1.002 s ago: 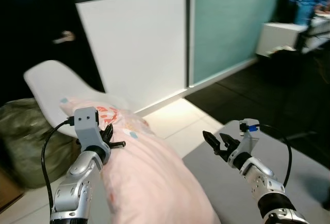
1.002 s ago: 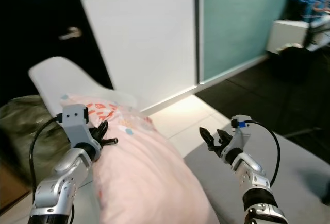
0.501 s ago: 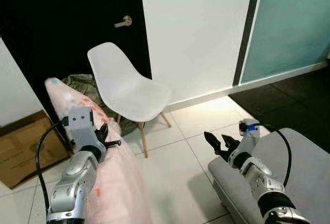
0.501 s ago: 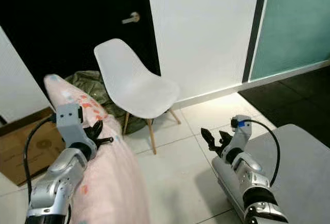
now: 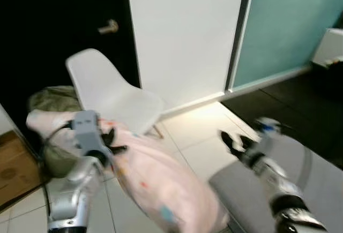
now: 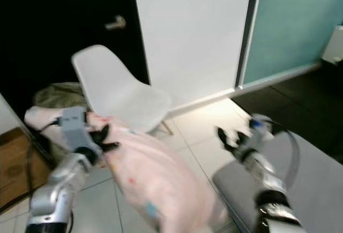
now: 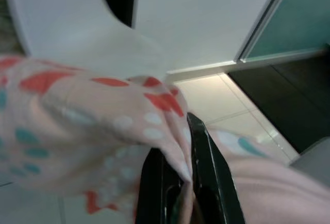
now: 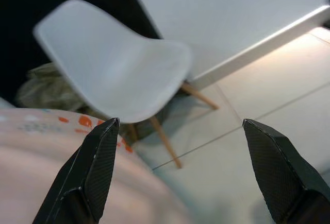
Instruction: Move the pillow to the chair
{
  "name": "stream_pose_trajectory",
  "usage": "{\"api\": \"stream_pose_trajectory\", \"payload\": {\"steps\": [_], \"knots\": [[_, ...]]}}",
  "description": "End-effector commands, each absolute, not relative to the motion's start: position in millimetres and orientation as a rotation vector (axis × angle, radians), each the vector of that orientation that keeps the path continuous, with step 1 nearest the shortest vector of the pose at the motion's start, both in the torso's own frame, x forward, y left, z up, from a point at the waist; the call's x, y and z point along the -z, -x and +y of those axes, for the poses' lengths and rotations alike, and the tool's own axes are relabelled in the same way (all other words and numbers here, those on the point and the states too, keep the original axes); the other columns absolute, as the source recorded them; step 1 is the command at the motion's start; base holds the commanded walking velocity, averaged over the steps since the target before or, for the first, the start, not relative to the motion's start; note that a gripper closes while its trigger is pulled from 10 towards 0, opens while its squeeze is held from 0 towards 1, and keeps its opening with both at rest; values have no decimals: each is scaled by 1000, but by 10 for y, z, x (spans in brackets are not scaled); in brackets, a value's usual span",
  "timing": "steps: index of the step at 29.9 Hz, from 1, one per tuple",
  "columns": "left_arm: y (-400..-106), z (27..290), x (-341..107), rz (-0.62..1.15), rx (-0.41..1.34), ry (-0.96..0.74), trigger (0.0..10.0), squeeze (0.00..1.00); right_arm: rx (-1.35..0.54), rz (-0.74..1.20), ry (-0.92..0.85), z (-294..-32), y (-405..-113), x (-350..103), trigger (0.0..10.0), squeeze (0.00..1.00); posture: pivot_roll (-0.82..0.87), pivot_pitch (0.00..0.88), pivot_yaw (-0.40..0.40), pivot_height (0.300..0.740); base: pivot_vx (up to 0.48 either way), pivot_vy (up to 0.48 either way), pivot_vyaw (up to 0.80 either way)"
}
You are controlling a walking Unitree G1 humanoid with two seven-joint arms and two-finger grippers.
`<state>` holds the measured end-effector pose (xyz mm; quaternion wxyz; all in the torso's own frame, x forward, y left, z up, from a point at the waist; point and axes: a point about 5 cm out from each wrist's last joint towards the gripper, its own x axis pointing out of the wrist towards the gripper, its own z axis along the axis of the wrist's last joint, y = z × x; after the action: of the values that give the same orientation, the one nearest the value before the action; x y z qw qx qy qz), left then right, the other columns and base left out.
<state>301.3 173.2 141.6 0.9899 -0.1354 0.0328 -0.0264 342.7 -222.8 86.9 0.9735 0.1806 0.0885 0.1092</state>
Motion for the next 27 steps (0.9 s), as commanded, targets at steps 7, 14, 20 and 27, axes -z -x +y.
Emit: {"api": "stream_pose_trajectory", "payload": {"steps": [7, 14, 20, 27], "knots": [[-3022, 1679, -1623, -22, 98, 268, 10000, 0, -178, 199, -388, -2300, -3409, -839, 10000, 0, -220, 0, 50, 740, 480, 0, -106], [-3028, 1638, -1681, -40, 142, 275, 10000, 0, -164, 200, -388, -2305, -3428, -855, 10000, 0, -218, 0, 52, 740, 480, 0, -739], [-3030, 1567, -1742, -57, 203, 270, 10000, 0, -152, 188, -384, -2314, -3433, -865, 10000, 0, -217, 0, 54, 740, 480, 0, -248], [-3046, 1569, -1821, -77, 242, 264, 10000, 0, -152, 180, -388, -2308, -3438, -874, 10000, 0, -217, 0, 54, 740, 480, 0, 0]]}}
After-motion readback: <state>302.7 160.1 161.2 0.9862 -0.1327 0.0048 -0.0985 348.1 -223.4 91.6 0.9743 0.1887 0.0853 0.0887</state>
